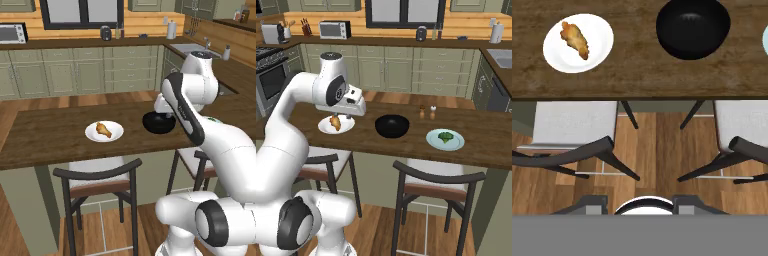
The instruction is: Pick the chicken drumstick and broccoli from their plates and place them in the bowl. Then put the bowl in the fridge.
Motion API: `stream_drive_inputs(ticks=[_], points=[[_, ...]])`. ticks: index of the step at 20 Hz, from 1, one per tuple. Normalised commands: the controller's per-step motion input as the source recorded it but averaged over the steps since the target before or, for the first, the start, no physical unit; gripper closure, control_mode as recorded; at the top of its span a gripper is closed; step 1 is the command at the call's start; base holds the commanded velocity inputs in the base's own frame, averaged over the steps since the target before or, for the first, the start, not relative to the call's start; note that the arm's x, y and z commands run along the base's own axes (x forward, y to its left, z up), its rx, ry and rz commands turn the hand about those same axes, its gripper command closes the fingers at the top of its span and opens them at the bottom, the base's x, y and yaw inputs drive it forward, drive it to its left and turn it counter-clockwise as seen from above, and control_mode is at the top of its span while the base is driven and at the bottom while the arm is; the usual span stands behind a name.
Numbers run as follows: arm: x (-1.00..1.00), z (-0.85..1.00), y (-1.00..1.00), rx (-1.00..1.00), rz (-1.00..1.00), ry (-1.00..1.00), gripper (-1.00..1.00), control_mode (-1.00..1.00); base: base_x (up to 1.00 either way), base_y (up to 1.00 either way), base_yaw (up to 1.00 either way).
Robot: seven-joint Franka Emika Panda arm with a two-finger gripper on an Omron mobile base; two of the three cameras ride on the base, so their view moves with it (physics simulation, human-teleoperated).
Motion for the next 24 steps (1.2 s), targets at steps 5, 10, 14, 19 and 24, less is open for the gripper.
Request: stream_drive_inputs(ticks=[5,10,14,19,24], points=[[0.31,0.0,0.22,0.0,0.0,-0.2,-1.0,-1.0,0.0,0.0,0.0],[0.94,-0.12,0.9,0.0,0.03,-0.17,-1.0,-1.0,0.0,0.0,0.0],[1.0,-0.6,1.0,-0.03,0.07,-0.01,-1.0,-1.0,0.0,0.0,0.0],[1.0,-0.77,0.98,-0.02,0.12,0.14,-1.0,-1.0,0.0,0.0,0.0],[0.88,-0.73,0.39,-0.06,0.24,0.25,-1.0,-1.0,0.0,0.0,0.0]])
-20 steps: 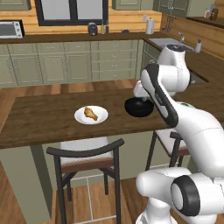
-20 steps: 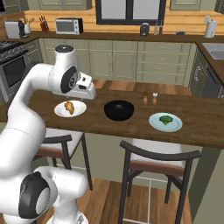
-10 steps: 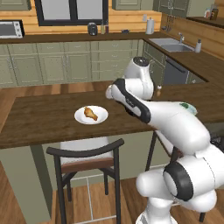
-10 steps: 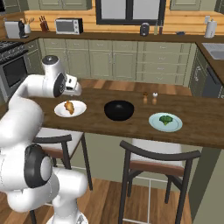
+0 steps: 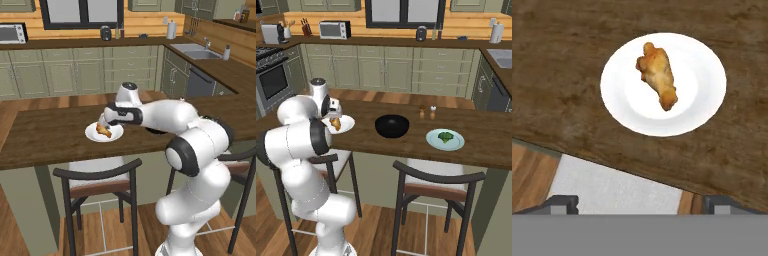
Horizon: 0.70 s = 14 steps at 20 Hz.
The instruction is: Pick the chicken drumstick and broccoli from their plates and place them in the bowl. Then put the bowl in the fridge.
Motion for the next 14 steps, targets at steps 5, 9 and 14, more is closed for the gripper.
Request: stream_drive_inputs(ticks=[5,9,14], points=[[0.5,-0.33,0.04,-0.15,0.04,0.16,-1.0,-1.0,0.0,0.0,0.0],[0.53,-0.43,0.09,-0.18,0.02,0.0,-1.0,-1.0,0.0,0.0,0.0],[0.32,-0.46,0.07,-0.09,0.03,0.03,-1.0,-1.0,0.0,0.0,0.0]])
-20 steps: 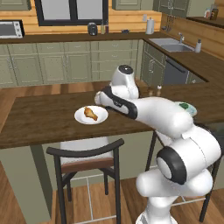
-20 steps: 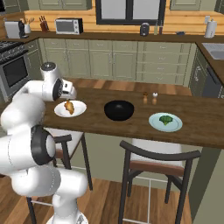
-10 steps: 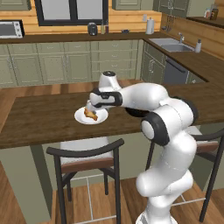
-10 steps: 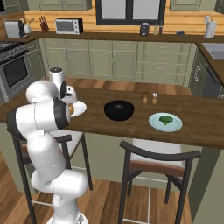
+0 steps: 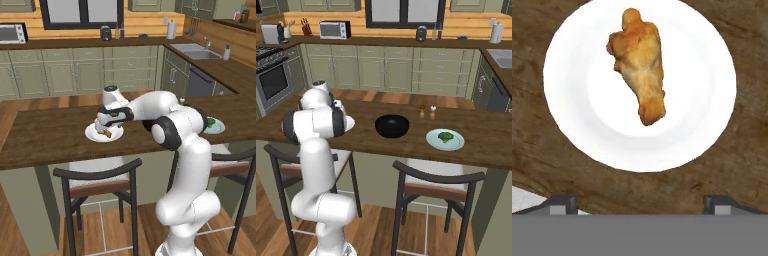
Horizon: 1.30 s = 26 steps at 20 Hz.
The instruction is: Pick the chicken drumstick and broccoli from their plates and place them in the bowl. Then put the bowl in the fridge.
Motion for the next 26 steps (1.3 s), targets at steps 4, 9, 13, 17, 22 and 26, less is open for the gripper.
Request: stream_drive_inputs(ticks=[4,9,13,17,22,26], points=[[0.15,-0.57,0.0,-0.04,0.03,0.06,-1.0,-1.0,0.0,0.0,0.0],[0.53,-0.32,0.0,-0.01,0.0,0.04,-1.0,-1.0,0.0,0.0,0.0],[0.59,-0.26,0.01,0.0,0.0,0.09,-1.0,-1.0,0.0,0.0,0.0],[0.51,-0.44,0.1,-0.04,0.0,0.1,-1.0,-1.0,0.0,0.0,0.0],[0.51,-0.32,0.09,-0.02,0.0,0.01,1.0,-1.0,0.0,0.0,0.0],[-0.01,-0.04,-0.02,-0.01,0.0,0.02,1.0,-1.0,0.0,0.0,0.0]])
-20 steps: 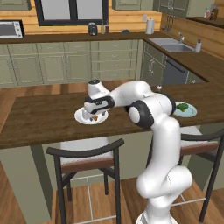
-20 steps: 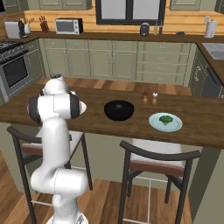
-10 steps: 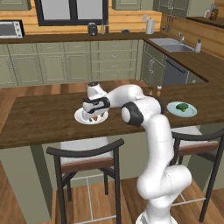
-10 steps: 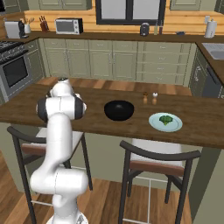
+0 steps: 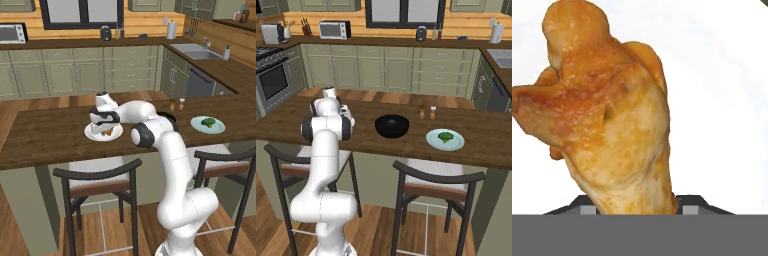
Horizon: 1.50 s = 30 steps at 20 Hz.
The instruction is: Pick the chicken drumstick and broccoli from their plates and place them in the bowl. Then put the bowl in the fridge.
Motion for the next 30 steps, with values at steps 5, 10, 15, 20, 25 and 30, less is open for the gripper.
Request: stream_drive_inputs(ticks=[5,10,15,20,25,30], points=[[-0.51,-0.22,-0.27,0.0,0.0,0.02,1.0,-1.0,0.0,0.0,0.0],[-1.0,0.4,-0.6,0.07,-0.03,-0.25,1.0,-1.0,0.0,0.0,0.0],[-0.84,1.0,-0.76,0.19,-0.15,-0.4,1.0,-1.0,0.0,0.0,0.0],[-0.1,0.7,-1.0,0.22,-0.2,-0.05,1.0,-1.0,0.0,0.0,0.0],[0.05,0.57,-1.0,0.09,-0.27,-0.02,1.0,-1.0,0.0,0.0,0.0],[0.08,0.4,-1.0,-0.08,-0.23,-0.17,1.0,-1.0,0.0,0.0,0.0]])
